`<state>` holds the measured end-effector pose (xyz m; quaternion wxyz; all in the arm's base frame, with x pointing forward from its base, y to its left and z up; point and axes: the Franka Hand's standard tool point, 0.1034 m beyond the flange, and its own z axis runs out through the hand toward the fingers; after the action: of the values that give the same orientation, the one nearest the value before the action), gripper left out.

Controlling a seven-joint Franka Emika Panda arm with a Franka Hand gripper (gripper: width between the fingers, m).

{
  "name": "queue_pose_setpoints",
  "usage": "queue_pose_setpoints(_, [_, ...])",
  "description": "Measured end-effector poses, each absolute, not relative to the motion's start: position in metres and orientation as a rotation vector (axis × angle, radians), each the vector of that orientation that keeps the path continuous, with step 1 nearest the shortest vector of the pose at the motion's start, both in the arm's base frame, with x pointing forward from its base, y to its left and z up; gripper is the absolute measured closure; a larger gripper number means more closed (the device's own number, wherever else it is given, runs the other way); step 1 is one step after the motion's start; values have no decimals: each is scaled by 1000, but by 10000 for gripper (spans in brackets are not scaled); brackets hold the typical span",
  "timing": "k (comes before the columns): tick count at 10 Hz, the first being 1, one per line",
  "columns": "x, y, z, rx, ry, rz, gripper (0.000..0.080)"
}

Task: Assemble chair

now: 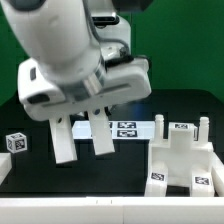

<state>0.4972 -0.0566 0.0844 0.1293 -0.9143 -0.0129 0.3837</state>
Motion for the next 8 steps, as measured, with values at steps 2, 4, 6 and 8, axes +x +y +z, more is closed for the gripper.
queue_pose_setpoints(2, [500,-51,82,-2617,-67,1179,515])
queue_pose_setpoints(4, [499,-51,81,-2615,-70,1182,515])
queue_pose_setpoints(6, [487,-56,79,-2614,-55,1293,515])
queue_pose_setpoints(8, [487,-53,78,-2611,-29,1291,515])
